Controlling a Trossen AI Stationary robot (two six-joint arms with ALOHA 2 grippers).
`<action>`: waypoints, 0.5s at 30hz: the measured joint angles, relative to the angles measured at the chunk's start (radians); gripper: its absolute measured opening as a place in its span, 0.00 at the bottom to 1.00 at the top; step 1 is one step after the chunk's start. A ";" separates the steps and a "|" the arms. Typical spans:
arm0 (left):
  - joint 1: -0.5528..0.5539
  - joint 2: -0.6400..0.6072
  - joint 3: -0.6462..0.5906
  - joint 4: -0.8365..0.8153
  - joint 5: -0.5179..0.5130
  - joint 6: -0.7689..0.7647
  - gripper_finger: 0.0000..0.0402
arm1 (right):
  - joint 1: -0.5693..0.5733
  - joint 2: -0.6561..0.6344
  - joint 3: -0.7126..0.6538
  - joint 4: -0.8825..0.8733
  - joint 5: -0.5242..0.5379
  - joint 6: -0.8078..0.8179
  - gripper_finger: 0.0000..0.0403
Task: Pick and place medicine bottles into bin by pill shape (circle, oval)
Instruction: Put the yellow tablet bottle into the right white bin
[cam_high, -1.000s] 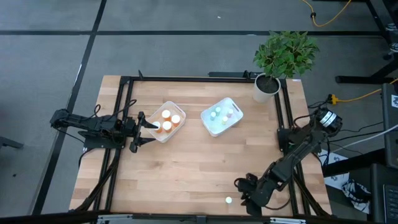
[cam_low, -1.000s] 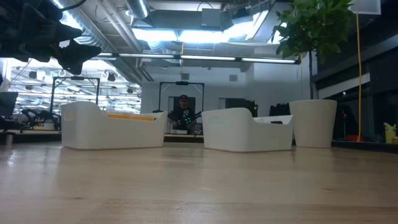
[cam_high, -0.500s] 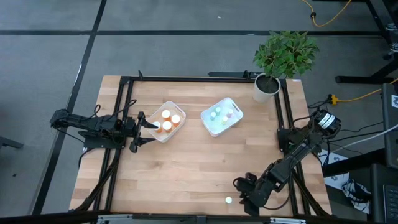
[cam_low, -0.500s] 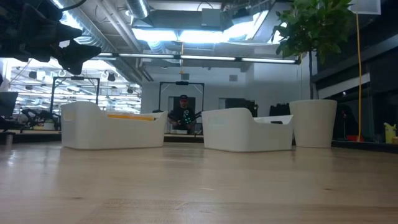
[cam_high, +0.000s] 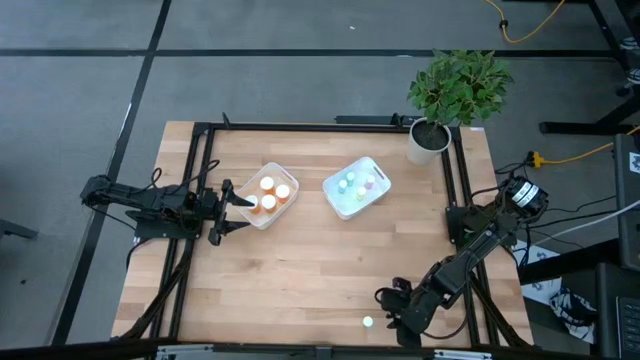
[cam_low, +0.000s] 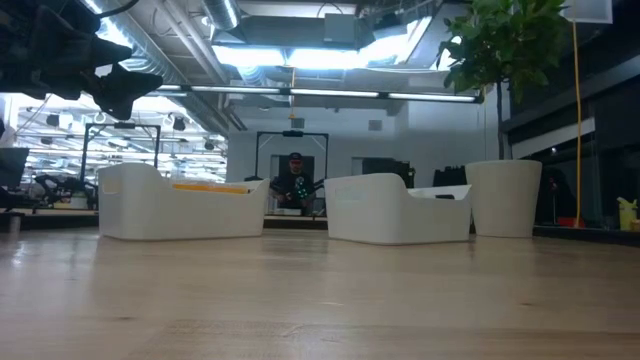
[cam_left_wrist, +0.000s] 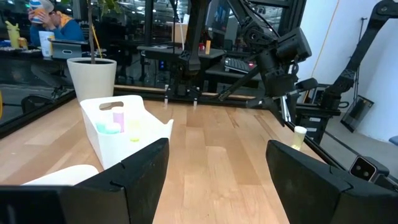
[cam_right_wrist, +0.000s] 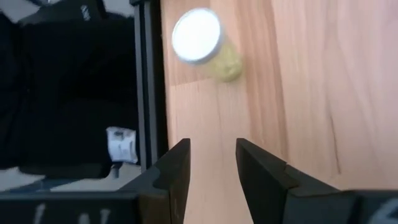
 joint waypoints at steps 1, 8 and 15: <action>0.000 0.000 0.000 0.000 0.000 0.000 0.66 | 0.000 0.000 0.000 0.000 0.013 0.001 0.32; 0.000 0.000 0.000 0.000 0.000 0.000 0.66 | 0.026 0.000 0.002 0.016 0.047 -0.010 0.31; 0.000 0.000 0.000 0.000 0.000 0.000 0.66 | 0.047 0.000 0.157 -0.066 -0.013 -0.086 0.29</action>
